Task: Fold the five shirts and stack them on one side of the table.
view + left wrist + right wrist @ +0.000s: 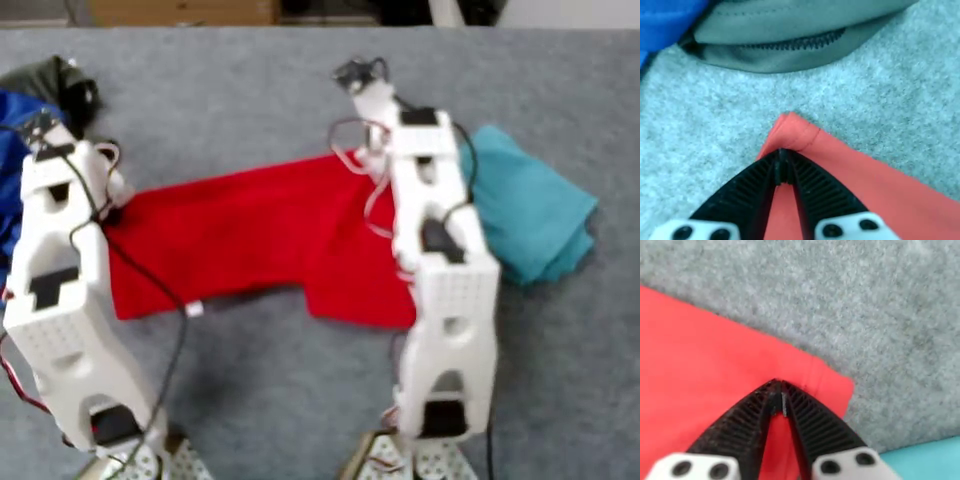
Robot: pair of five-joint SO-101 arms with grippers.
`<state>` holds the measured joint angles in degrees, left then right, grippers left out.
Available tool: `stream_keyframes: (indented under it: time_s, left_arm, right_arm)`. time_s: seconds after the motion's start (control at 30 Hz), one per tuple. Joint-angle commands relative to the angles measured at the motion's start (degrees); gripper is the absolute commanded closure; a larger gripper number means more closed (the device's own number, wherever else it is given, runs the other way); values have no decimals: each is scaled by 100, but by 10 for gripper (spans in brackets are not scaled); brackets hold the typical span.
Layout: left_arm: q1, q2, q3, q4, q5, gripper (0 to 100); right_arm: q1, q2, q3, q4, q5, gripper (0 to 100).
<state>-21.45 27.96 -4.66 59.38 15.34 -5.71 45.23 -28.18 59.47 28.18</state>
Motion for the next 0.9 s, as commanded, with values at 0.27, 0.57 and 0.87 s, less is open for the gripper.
stream_keyframes:
  time_s: [0.27,0.57,0.87]
  left_arm:
    - [325,-22,-2813,2207,-35,981]
    - [422,-365,-3226,3429,-782,981]
    - [396,-2615,-598,2760,-1442,981]
  right_arm:
    - [4,-1086,-576,844,536,995]
    - [-251,-2396,-549,2224,1310,994]
    - [-760,-3319,-541,3701,1556,977]
